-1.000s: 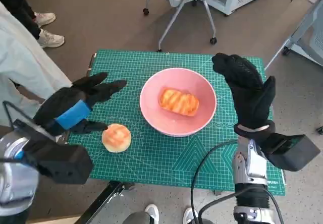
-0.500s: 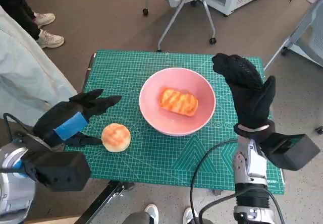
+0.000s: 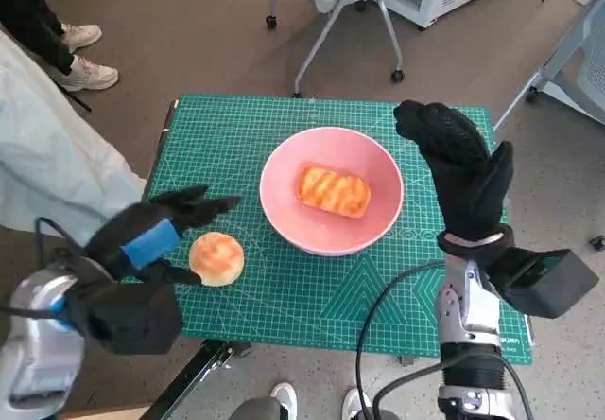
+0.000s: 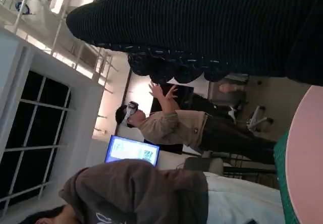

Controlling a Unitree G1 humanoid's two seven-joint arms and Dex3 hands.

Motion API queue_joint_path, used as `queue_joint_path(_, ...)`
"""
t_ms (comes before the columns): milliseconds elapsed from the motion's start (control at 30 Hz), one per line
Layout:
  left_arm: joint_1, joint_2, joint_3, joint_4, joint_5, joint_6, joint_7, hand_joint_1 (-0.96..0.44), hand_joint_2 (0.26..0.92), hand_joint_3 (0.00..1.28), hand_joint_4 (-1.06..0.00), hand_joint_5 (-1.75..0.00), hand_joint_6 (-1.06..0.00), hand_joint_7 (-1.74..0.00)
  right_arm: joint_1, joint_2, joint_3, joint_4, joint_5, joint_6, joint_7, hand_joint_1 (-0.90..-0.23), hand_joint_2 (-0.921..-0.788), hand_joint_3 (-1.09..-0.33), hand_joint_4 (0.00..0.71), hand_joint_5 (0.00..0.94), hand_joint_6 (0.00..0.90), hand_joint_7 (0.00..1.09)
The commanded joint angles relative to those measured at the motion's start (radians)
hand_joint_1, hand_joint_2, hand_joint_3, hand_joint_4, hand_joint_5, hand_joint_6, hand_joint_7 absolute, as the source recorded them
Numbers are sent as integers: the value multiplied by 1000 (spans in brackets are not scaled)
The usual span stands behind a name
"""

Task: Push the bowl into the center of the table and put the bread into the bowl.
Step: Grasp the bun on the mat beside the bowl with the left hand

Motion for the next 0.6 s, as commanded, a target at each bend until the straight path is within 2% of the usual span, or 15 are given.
queue_joint_path(33, 2, -16, -42, 39, 23, 29, 0, 13, 715, 6, -207, 0, -366, 0, 18, -12, -6, -3, 8, 19, 8, -686, -921, -740, 243, 1, 93, 557)
queue_joint_path(367, -17, -46, -113, 123, 49, 111, -14, 3, 735, 13, -197, -4, -336, 0, 25, -18, -5, -13, 7, 22, 6, -685, -921, -740, 239, 0, 89, 554)
queue_joint_path(600, -43, -46, -150, 174, 63, 160, -31, 55, 768, 24, -293, -32, -395, -25, 27, -19, -5, -16, 6, 25, 3, -684, -921, -741, 237, 0, 87, 553)
